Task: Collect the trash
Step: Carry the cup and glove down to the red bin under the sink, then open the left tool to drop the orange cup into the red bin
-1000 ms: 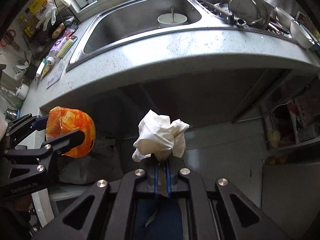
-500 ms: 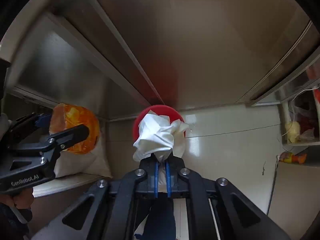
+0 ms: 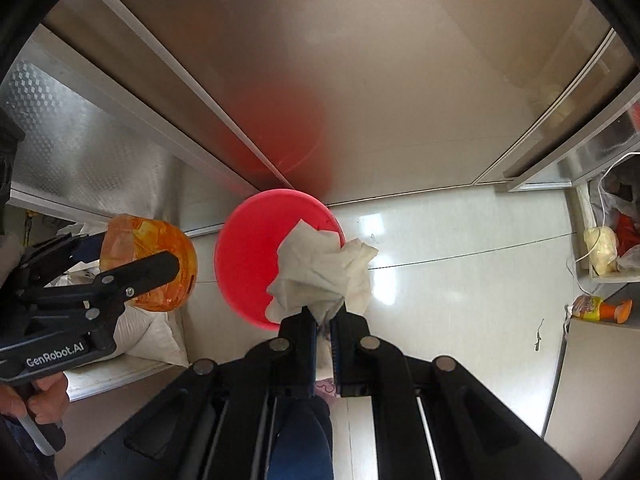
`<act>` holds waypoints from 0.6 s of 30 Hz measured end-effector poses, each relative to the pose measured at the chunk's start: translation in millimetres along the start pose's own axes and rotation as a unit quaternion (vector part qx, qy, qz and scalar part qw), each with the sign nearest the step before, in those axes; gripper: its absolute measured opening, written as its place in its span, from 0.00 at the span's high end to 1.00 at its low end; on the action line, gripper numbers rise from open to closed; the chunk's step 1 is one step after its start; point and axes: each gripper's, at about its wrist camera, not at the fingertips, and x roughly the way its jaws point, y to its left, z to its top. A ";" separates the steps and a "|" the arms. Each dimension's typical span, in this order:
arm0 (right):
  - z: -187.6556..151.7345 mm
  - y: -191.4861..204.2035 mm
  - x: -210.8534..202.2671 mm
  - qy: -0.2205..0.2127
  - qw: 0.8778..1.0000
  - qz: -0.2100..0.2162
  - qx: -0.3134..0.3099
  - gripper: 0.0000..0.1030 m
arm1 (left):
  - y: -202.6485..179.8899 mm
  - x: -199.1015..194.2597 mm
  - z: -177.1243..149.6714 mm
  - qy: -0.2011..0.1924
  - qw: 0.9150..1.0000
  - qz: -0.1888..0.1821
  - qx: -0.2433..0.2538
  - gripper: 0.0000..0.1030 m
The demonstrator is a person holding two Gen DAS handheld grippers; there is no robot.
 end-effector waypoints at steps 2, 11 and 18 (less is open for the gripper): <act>1.4 4.7 -1.1 -0.002 1.000 0.001 -0.005 0.95 | 4.0 0.6 0.2 0.003 1.000 -0.015 -0.003 0.40; -1.5 8.7 2.6 -0.003 1.000 0.005 -0.013 0.95 | 12.0 0.9 2.8 -0.007 1.000 -0.012 0.002 0.37; -0.8 12.3 6.7 0.005 1.000 0.006 -0.018 0.95 | 16.2 -0.5 -2.4 -0.005 1.000 -0.008 0.007 0.26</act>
